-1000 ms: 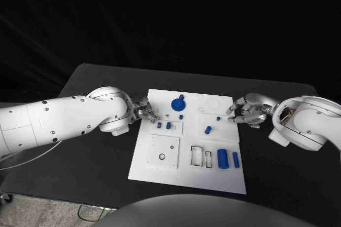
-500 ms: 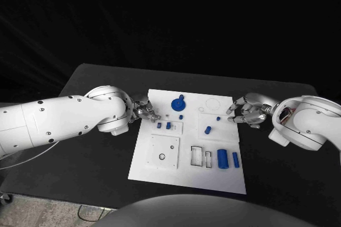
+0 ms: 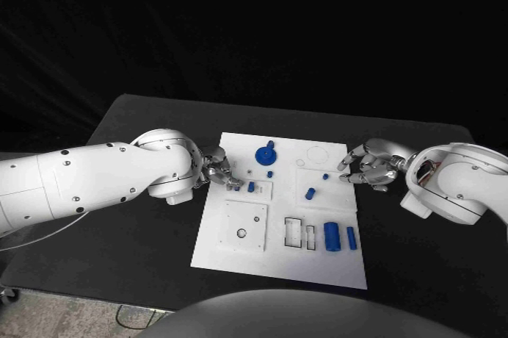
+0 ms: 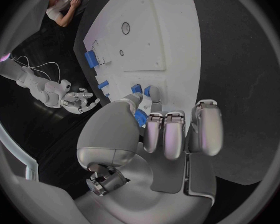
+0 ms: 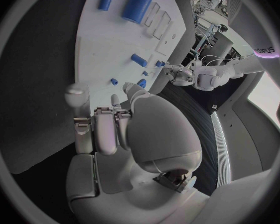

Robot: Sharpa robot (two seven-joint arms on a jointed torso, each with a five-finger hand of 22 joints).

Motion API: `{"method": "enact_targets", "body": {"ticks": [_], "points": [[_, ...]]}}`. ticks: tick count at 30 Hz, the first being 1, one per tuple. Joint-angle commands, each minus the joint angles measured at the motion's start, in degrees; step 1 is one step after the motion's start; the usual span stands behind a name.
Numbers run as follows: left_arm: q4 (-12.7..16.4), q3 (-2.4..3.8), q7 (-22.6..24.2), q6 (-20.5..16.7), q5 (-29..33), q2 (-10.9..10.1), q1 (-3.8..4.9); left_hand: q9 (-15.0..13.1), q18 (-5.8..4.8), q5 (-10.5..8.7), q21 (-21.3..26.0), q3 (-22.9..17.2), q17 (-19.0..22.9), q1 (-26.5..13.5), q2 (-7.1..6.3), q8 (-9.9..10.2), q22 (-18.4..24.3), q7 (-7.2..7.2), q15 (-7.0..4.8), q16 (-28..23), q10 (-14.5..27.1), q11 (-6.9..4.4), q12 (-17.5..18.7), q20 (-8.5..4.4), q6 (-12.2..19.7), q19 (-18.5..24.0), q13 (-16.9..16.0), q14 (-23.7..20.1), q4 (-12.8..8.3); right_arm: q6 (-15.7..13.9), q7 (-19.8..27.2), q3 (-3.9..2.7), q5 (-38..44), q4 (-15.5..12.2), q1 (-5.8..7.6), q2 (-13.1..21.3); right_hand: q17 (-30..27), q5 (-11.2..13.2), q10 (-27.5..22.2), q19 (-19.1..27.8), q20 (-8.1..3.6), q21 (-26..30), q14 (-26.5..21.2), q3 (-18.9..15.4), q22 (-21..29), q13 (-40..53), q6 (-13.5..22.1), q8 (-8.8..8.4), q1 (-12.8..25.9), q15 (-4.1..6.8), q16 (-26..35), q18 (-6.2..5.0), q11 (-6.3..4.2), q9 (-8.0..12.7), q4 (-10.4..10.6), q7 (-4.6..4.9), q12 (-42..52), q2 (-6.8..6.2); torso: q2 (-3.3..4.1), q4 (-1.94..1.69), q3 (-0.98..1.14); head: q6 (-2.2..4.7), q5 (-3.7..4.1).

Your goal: Assemble the parts on the task board

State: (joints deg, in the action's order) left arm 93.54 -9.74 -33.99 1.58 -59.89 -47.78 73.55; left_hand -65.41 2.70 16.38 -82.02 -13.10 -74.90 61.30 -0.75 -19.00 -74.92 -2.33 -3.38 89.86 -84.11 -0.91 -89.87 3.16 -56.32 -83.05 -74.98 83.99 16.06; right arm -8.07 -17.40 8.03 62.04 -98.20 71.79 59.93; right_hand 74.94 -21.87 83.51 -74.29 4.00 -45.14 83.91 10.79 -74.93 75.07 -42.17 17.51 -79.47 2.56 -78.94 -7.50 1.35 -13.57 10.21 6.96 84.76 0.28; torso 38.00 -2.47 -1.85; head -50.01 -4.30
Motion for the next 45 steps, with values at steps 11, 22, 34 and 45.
{"method": "enact_targets", "body": {"ticks": [11,22,34,45], "points": [[0.1,-0.02,-2.8,1.6,-2.1,0.6,0.0,-2.9,-0.2,-4.32,0.4,3.6,-15.1,-2.5,0.8,-2.2,-10.8,0.26,-0.61,0.1,-5.9,-0.65,-0.1,-0.6,0.5,-0.1,-15.0,6.0,0.4,0.8,0.0,0.0,0.1,0.0,-0.05,0.1,4.7,-0.4,-0.1,0.5,0.1,0.2,1.7,0.4,-1.9,9.7,0.1,0.12,-0.3,-0.47,0.2,-0.58,0.27,0.1,0.0,0.28,-0.4,-0.16,-0.03,0.03,-0.04,0.01,-0.1],[0.0,-0.24,-1.9,1.4,-1.8,1.1,-0.01,-2.5,-0.16,-1.12,0.7,4.3,-15.1,-0.8,1.36,-1.3,-10.8,0.05,-0.49,0.1,-5.9,-0.49,-0.1,-0.54,1.6,0.0,-15.0,6.0,0.0,0.8,-0.1,0.0,0.1,0.0,-0.05,0.0,4.7,-0.4,-0.1,0.5,0.1,0.2,1.7,0.4,-1.9,9.7,0.1,0.12,-0.3,-0.47,0.2,-0.58,0.27,0.1,0.0,0.28,-0.4,-0.16,-0.04,0.07,0.01,0.01,-0.14],[-0.8,-0.43,-1.4,1.6,-1.4,1.8,-0.08,-1.6,-0.08,5.8,1.1,4.1,-15.1,2.1,1.66,-0.1,-10.8,-0.01,-0.41,0.1,-5.9,-0.42,-0.1,-0.44,1.9,0.2,-15.0,6.0,-0.5,0.8,-0.1,0.0,0.1,0.1,-0.06,-0.1,4.7,-0.4,-0.1,0.5,0.12,0.4,1.6,0.4,-1.8,9.6,0.1,0.14,-0.3,-0.49,0.3,-0.59,0.29,0.1,0.0,0.29,-0.4,-0.18,-0.08,0.05,0.0,0.01,-0.05],[-1.7,-0.45,-0.4,0.8,-1.3,2.3,-0.09,-1.3,-0.07,10.29,1.3,3.2,-15.1,4.0,1.91,0.3,-11.0,0.1,-0.46,0.1,-5.9,-0.52,-0.1,-0.49,1.8,0.2,-15.0,6.0,-1.0,0.9,-0.1,0.0,0.0,0.1,-0.09,-0.1,4.7,-0.4,-0.1,0.5,0.12,0.4,1.6,0.4,-1.8,9.6,0.1,0.14,-0.3,-0.49,0.3,-0.59,0.29,0.1,0.0,0.29,-0.4,-0.18,0.0,0.03,0.0,0.01,0.04]]}}
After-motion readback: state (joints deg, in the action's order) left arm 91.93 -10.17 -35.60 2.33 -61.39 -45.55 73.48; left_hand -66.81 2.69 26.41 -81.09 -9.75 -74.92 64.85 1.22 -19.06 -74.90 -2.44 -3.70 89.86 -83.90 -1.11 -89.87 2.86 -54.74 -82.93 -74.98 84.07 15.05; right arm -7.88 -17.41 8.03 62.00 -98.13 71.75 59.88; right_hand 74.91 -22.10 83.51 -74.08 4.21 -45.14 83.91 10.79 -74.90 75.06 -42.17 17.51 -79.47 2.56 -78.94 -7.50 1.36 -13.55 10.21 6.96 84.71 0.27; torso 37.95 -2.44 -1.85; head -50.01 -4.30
